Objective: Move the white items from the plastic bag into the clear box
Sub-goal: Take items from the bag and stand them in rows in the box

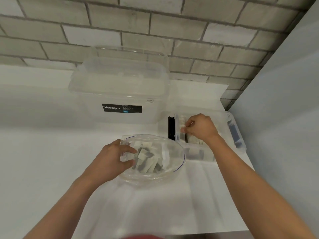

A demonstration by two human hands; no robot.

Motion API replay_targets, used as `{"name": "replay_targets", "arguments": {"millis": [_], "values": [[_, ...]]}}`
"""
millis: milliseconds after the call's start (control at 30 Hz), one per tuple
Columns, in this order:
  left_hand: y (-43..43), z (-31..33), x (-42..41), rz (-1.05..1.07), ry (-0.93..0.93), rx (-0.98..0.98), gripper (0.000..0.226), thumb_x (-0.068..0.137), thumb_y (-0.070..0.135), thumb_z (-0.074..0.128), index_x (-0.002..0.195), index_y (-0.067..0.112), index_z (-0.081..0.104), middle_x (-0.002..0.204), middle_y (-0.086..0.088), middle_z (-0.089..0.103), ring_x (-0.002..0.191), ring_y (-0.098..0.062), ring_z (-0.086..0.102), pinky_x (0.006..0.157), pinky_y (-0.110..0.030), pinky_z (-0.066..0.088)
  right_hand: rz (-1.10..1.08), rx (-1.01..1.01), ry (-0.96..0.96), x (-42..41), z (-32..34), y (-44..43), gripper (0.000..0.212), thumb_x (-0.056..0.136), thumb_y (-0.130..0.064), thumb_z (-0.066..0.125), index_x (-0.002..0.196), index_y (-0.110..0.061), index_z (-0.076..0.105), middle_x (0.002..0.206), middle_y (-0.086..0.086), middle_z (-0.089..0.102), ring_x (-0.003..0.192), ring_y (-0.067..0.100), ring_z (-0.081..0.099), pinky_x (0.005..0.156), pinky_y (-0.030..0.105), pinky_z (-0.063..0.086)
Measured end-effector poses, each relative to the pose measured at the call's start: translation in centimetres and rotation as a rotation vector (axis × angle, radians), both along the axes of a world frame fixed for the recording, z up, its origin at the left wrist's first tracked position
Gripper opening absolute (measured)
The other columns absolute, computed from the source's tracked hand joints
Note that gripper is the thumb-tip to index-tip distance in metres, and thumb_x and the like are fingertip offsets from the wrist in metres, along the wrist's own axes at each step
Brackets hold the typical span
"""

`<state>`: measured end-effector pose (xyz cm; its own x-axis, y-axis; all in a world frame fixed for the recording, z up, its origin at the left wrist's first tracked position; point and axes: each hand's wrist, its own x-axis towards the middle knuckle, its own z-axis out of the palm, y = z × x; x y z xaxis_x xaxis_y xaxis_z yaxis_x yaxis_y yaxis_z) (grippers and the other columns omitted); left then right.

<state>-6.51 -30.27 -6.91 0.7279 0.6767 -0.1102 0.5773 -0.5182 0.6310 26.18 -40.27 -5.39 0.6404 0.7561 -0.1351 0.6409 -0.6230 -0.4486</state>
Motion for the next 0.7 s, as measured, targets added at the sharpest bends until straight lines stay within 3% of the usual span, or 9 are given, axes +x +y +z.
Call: {"name": "replay_targets", "arguments": {"millis": [100,200,300,367,467,533,633,700], "values": [[0.0,0.1,-0.2,-0.013,-0.006,-0.002,0.033,0.079,0.034,0.08,0.11,0.038,0.072,0.116,0.007,0.059,0.099,-0.009,0.057,0.084,-0.022,0.042,-0.066,0.102,-0.046,-1.2,2.2,-1.6,0.022,0.072,-0.041,0.087,0.081,-0.028,0.072,0.075,-0.011,0.068,0.093,0.02,0.067,0.085,0.033,0.056],[-0.2,0.0,-0.5,-0.031,-0.025,0.0,0.042,0.077,0.032,0.079,0.116,0.041,0.067,0.111,0.006,0.058,0.096,-0.011,0.056,0.085,-0.025,0.046,-0.136,0.381,-0.064,-5.6,5.5,-4.0,0.019,0.078,-0.041,0.084,0.087,-0.027,0.075,0.075,-0.016,0.069,0.08,0.007,0.069,0.076,0.026,0.056],[-0.7,-0.3,-0.7,-0.048,-0.058,0.013,0.049,0.078,0.026,0.076,0.123,0.041,0.063,0.105,0.008,0.054,0.095,-0.011,0.055,0.083,-0.023,0.045,0.039,0.542,0.1,-12.4,7.7,-5.1,0.007,0.083,-0.031,0.081,0.085,-0.029,0.075,0.076,-0.013,0.073,0.072,0.006,0.07,0.067,0.018,0.054],[-1.0,-0.4,-0.7,-0.058,-0.067,0.023,0.052,0.079,0.022,0.074,0.127,0.038,0.06,0.104,0.009,0.05,0.098,-0.013,0.054,0.083,-0.021,0.04,0.233,0.359,0.133,-15.7,6.7,-4.7,0.002,0.087,-0.03,0.078,0.086,-0.031,0.076,0.079,-0.016,0.073,0.073,0.005,0.071,0.071,0.022,0.054],[-1.1,-0.8,-0.9,-0.101,-0.05,0.055,0.055,0.079,0.021,0.072,0.13,0.036,0.058,0.107,0.007,0.05,0.103,-0.017,0.054,0.085,-0.023,0.042,0.393,-0.046,-0.113,-17.0,2.8,-3.1,0.011,0.095,-0.029,0.067,0.1,-0.028,0.077,0.091,-0.01,0.075,0.088,0.014,0.068,0.081,0.033,0.054],[-1.1,-1.0,-0.9,-0.118,-0.033,0.058,0.056,0.08,0.021,0.072,0.132,0.034,0.056,0.109,0.007,0.049,0.105,-0.019,0.053,0.085,-0.026,0.044,0.336,-0.194,-0.15,-16.8,0.1,-2.0,0.017,0.097,-0.031,0.061,0.1,-0.022,0.075,0.096,0.002,0.073,0.096,0.028,0.064,0.08,0.037,0.051],[-1.2,-1.3,-0.8,-0.149,-0.017,0.062,0.057,0.082,0.023,0.069,0.137,0.032,0.054,0.108,0.007,0.046,0.107,-0.019,0.05,0.085,-0.023,0.04,0.268,-0.311,-0.131,-16.8,-2.6,-1.0,0.027,0.094,-0.044,0.06,0.086,-0.02,0.067,0.093,0.005,0.067,0.099,0.032,0.063,0.071,0.034,0.043],[-1.1,-1.4,-0.7,-0.168,-0.005,0.059,0.058,0.084,0.024,0.069,0.139,0.031,0.052,0.114,0.004,0.048,0.111,-0.019,0.049,0.087,-0.022,0.037,0.249,-0.345,-0.137,-17.0,-3.4,-0.8,0.03,0.091,-0.051,0.06,0.099,-0.023,0.069,0.104,0.004,0.068,0.103,0.031,0.063,0.071,0.033,0.04]]}}
